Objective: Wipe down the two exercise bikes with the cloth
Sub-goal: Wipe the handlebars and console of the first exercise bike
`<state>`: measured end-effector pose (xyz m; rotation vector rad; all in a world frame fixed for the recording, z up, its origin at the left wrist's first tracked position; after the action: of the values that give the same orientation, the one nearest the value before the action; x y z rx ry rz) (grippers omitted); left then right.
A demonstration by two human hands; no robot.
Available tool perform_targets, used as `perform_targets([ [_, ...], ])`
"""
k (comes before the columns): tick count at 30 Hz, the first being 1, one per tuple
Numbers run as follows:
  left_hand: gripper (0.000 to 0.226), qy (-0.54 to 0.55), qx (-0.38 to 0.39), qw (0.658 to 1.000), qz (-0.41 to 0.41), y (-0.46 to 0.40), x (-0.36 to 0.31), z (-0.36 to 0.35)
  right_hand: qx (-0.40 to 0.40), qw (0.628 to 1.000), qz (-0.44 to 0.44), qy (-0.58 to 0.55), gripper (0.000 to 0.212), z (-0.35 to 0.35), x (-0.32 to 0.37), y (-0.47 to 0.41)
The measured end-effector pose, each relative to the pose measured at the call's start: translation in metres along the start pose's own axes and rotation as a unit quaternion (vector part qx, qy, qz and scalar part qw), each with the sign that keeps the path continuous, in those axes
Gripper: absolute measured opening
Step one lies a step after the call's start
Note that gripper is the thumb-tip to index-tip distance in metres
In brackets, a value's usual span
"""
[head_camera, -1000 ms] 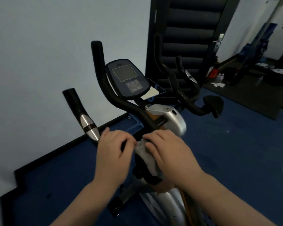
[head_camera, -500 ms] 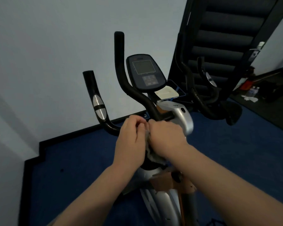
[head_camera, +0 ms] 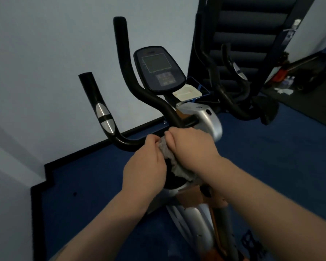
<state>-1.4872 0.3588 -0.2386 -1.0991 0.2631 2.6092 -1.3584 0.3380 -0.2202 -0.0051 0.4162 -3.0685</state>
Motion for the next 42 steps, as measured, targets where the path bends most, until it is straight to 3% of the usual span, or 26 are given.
perform_targets([
  [3, 0.026, 0.008, 0.027, 1.000, -0.004, 0.001, 0.001, 0.000, -0.141, 0.968, -0.145, -0.145, 0.033, -0.006, 0.012, 0.032],
  [5, 0.025, 0.037, 0.047, 0.998, -0.005, 0.001, 0.004, -0.001, -0.172, 0.939, -0.197, -0.225, 0.036, -0.009, 0.016, 0.046],
  [9, 0.023, 0.081, 0.075, 0.994, 0.000, 0.000, 0.008, 0.000, -0.073, 0.992, -0.092, -0.053, 0.035, 0.000, 0.004, 0.029],
  [11, 0.024, 0.100, 0.075, 0.992, 0.008, -0.002, 0.008, -0.001, -0.016, 0.999, -0.039, 0.017, 0.029, 0.002, 0.000, 0.012],
  [13, 0.024, 0.114, 0.069, 0.991, 0.014, -0.002, 0.009, -0.002, -0.023, 0.998, -0.043, 0.028, 0.030, 0.000, 0.002, 0.008],
  [14, 0.024, 0.120, 0.065, 0.991, 0.017, -0.002, 0.010, -0.003, -0.053, 0.995, -0.084, -0.007, 0.034, -0.002, 0.004, 0.014],
  [15, 0.023, 0.123, 0.063, 0.990, 0.021, -0.002, 0.011, -0.004, -0.101, 0.982, -0.140, -0.072, 0.039, -0.005, 0.006, 0.023],
  [17, 0.022, 0.129, 0.063, 0.989, 0.024, -0.002, 0.011, -0.006, -0.193, 0.919, -0.245, -0.242, 0.045, -0.012, 0.018, 0.043],
  [19, 0.023, 0.150, 0.064, 0.986, 0.015, -0.001, 0.011, -0.008, -0.220, 0.891, -0.271, -0.289, 0.046, -0.016, 0.021, 0.053],
  [21, 0.029, 0.162, 0.057, 0.985, -0.016, 0.003, 0.011, -0.008, -0.200, 0.921, -0.218, -0.252, 0.041, -0.013, 0.015, 0.050],
  [24, 0.036, 0.172, 0.033, 0.982, -0.073, 0.008, 0.012, -0.008, -0.103, 0.980, -0.099, -0.136, 0.036, -0.004, 0.002, 0.029],
  [26, 0.040, 0.186, 0.021, 0.979, -0.082, 0.009, 0.015, -0.011, -0.061, 0.993, -0.075, -0.074, 0.035, -0.001, -0.005, 0.019],
  [28, 0.042, 0.195, 0.015, 0.977, -0.086, 0.010, 0.017, -0.013, -0.072, 0.991, -0.098, -0.049, 0.038, -0.003, -0.003, 0.023],
  [30, 0.042, 0.202, 0.006, 0.976, -0.082, 0.009, 0.019, -0.014, -0.145, 0.963, -0.172, -0.145, 0.049, -0.009, 0.011, 0.039],
  [32, 0.041, 0.204, -0.010, 0.976, -0.074, 0.009, 0.019, -0.015, -0.223, 0.890, -0.257, -0.304, 0.054, -0.016, 0.022, 0.052],
  [33, 0.041, 0.204, -0.015, 0.976, -0.070, 0.009, 0.020, -0.016, -0.234, 0.874, -0.266, -0.332, 0.054, -0.018, 0.023, 0.055],
  [35, 0.040, 0.199, -0.014, 0.978, -0.065, 0.008, 0.020, -0.016, -0.198, 0.920, -0.202, -0.273, 0.051, -0.012, 0.015, 0.052],
  [37, 0.040, 0.197, -0.011, 0.978, -0.068, 0.008, 0.019, -0.015, -0.109, 0.985, -0.075, -0.114, 0.046, -0.001, 0.003, 0.041],
  [40, 0.039, 0.226, -0.025, 0.972, -0.064, 0.008, 0.016, -0.017, 0.001, 0.998, 0.055, 0.007, 0.034, 0.011, -0.015, 0.014],
  [42, 0.039, 0.251, -0.034, 0.965, -0.073, 0.010, 0.014, -0.019, 0.024, 0.997, 0.067, 0.006, 0.032, 0.011, -0.016, 0.004],
])
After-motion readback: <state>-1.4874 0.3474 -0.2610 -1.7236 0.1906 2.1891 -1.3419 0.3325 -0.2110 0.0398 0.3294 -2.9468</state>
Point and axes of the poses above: each hand's wrist, its own y-axis away from the middle knuckle, its own z-axis out of the back of the hand, x = y × z, the point moved 2 cm from there along -y, towards the middle knuckle, and after that the axes turned 12 degrees about z, right-handed, at the moved point
